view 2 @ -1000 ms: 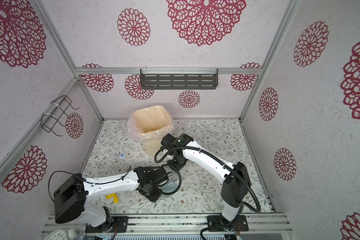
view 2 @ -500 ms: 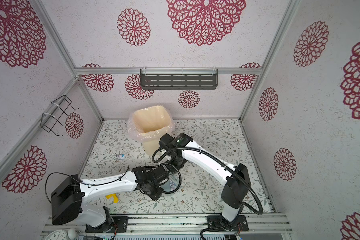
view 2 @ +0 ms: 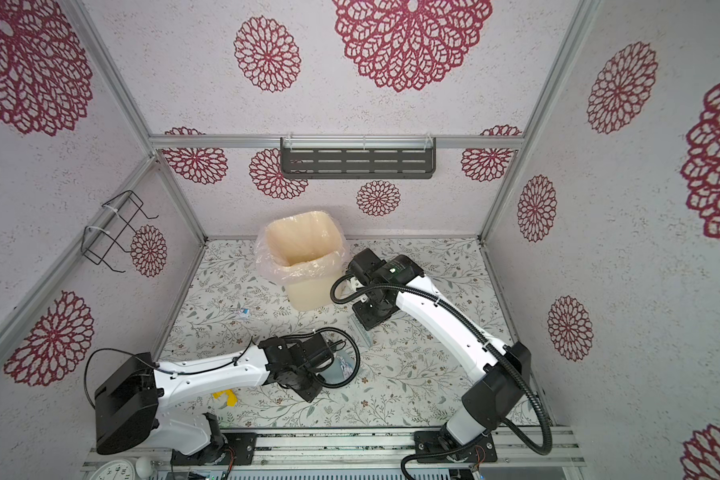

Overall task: Sweep away the paper scraps from the table
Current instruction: 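Lift the dustpan toward the bin with the left while the right withdraws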

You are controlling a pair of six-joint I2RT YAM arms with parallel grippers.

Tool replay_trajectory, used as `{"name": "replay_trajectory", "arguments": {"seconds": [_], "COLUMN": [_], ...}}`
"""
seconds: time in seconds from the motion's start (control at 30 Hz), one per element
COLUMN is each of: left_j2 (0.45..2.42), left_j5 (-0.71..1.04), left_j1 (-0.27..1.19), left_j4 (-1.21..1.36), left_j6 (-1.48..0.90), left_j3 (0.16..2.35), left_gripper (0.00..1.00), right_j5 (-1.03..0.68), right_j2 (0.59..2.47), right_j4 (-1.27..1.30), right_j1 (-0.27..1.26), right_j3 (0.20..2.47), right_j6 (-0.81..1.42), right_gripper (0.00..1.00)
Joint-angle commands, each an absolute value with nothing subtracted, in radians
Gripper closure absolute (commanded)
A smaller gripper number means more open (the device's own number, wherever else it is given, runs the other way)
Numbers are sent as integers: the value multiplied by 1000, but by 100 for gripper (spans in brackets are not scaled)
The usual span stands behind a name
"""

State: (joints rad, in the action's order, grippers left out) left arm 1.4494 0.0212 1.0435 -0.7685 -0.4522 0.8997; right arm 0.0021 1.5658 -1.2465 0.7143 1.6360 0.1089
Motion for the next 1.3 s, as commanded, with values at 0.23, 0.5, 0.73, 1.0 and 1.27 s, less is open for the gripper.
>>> {"name": "replay_trajectory", "arguments": {"seconds": [0.23, 0.5, 0.73, 1.0, 1.27], "left_j2": [1267, 1202, 1193, 1200, 1206], "left_j5": [-75, -131, -177, -237, -237], "left_j1": [1050, 1061, 1081, 1074, 924], "left_j4": [-767, -913, -1043, -1187, -1342], "left_j6": [-440, -439, -453, -477, -454], "left_j3": [919, 1055, 1242, 1429, 1620], "left_gripper": [100, 100, 100, 100, 100], "right_j5": [-52, -124, -158, -174, -189], "right_j2": [1407, 1350, 1329, 1318, 1308], "right_j4": [-1146, -1080, -1039, -1019, -1011], "right_j1": [555, 483, 461, 441, 425], "right_j3": [1520, 1420, 1369, 1348, 1340], "right_j6": [147, 153, 161, 160, 154], "right_gripper": [100, 100, 100, 100, 100]}}
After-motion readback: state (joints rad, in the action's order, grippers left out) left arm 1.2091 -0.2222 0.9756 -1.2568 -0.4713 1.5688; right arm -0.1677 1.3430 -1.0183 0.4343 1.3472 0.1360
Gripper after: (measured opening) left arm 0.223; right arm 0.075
